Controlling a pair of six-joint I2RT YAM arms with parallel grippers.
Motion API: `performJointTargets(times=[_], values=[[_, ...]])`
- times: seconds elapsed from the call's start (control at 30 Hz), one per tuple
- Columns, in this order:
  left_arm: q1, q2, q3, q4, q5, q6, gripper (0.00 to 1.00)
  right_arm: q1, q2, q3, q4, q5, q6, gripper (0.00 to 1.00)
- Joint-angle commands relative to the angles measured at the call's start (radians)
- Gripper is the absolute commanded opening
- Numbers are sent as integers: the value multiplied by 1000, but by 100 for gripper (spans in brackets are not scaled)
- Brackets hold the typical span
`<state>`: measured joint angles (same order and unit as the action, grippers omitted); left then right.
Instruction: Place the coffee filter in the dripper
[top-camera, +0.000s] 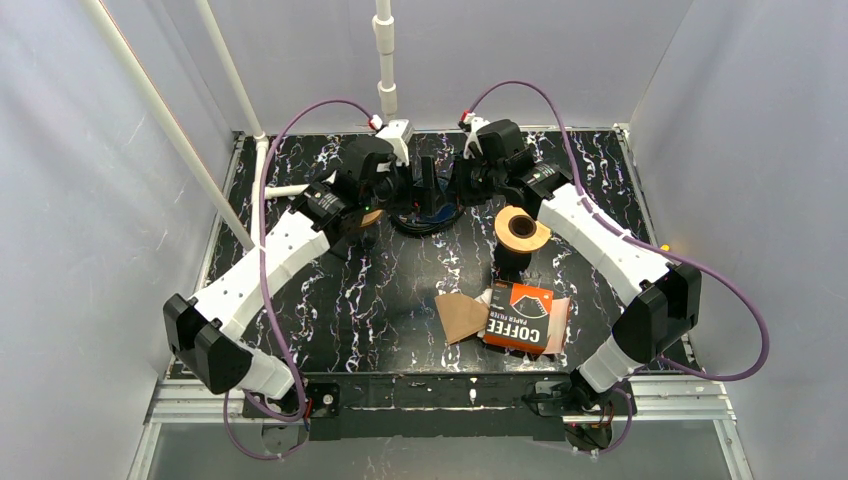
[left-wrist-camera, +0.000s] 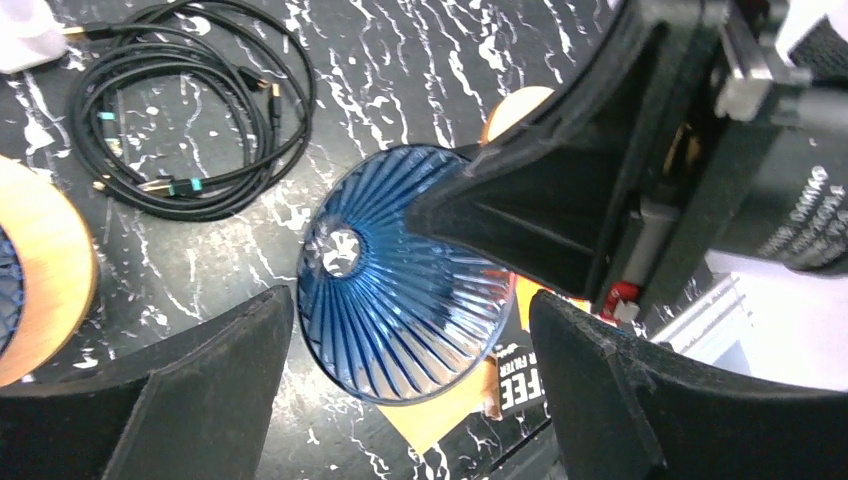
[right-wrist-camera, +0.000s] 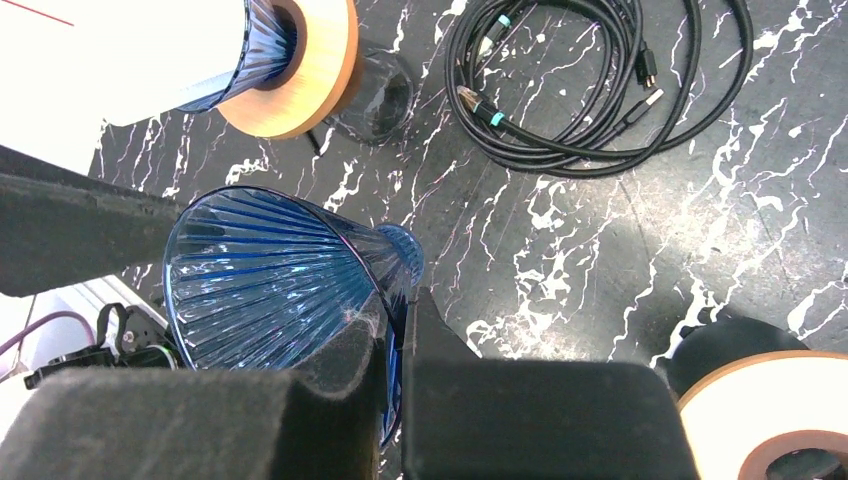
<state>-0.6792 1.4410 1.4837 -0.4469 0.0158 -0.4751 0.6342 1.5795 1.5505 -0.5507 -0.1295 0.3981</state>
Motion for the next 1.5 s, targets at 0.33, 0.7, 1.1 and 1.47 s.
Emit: performJointTargets(times=[0.33, 0.7, 1.1, 1.47], values=[[7, -127, -116, 219, 149, 116, 97, -113, -76, 15, 3, 48, 3, 1], [6, -161, -167, 254, 175, 282, 98, -316, -118, 90, -164, 9, -11, 1], [7, -124, -145, 207, 195, 386, 98, -433, -190, 64, -322, 60, -22, 1], [6, -73, -121, 239, 241, 388, 98, -472, -249, -87, -295, 33, -31, 1]])
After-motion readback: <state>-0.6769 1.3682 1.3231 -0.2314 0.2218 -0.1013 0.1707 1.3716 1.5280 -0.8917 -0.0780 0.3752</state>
